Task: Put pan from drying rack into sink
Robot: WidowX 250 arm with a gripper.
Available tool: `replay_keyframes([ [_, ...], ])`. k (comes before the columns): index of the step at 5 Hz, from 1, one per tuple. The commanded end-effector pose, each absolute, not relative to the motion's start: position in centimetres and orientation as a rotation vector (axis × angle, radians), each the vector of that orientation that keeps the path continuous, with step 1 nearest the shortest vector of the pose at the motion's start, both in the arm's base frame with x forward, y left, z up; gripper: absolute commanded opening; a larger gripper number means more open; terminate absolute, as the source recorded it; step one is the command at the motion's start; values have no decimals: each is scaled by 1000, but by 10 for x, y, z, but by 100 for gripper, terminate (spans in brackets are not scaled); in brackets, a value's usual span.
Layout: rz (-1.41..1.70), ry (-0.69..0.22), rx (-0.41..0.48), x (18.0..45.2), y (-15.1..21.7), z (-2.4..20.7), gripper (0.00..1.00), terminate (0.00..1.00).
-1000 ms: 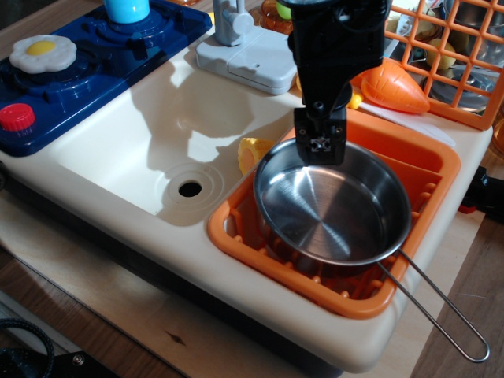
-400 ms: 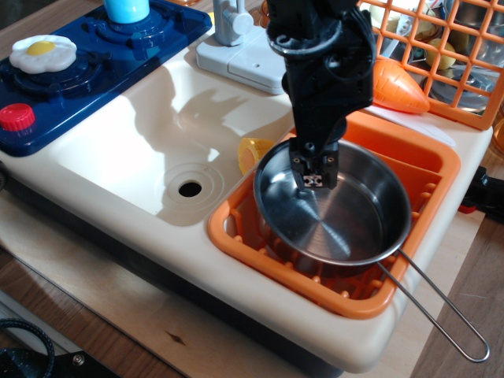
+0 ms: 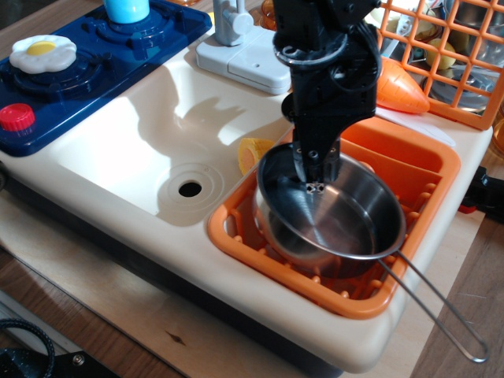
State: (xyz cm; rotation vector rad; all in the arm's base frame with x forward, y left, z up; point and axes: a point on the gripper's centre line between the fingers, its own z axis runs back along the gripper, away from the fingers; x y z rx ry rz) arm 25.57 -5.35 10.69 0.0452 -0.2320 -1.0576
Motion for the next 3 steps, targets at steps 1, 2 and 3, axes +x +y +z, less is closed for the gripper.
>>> replay_keyframes([
  [1, -1064, -241, 40, 263, -51, 122, 0, 0],
  [2, -1073, -218, 22, 265, -46, 132, 0, 0],
  [3, -1123, -171, -4, 261, -24, 155, 0, 0],
])
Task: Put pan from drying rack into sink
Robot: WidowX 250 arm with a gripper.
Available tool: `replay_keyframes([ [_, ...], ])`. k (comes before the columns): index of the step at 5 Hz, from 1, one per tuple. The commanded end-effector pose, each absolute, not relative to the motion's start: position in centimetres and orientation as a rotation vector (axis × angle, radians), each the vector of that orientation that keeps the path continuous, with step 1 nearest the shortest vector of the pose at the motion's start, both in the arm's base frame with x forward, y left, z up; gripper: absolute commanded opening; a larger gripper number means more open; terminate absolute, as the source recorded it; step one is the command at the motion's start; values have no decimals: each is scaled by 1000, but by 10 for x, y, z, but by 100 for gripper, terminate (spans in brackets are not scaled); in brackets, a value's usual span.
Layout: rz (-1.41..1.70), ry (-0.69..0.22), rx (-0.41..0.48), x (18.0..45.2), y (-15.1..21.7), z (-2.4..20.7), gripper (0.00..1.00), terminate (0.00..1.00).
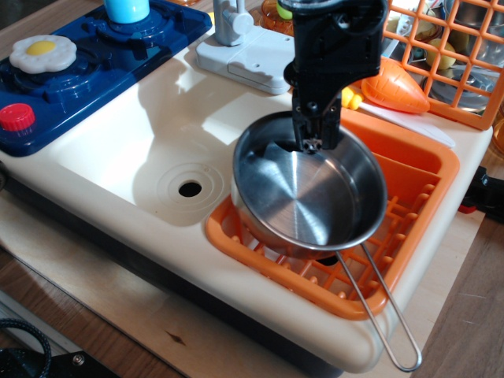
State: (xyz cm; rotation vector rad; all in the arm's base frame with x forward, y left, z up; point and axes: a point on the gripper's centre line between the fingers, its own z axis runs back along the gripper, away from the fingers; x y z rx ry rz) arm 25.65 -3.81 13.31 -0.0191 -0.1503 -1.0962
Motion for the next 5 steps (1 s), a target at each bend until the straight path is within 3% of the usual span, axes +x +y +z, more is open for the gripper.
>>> replay_keyframes([
  [1, -1199, -156, -13, 258, 6, 171, 0, 0],
  [3, -1316, -217, 12, 248, 50, 155, 0, 0],
  [4, -1373, -281, 53, 248, 57, 148, 100, 0],
  [5, -1373, -281, 53, 248, 57, 148, 100, 100],
])
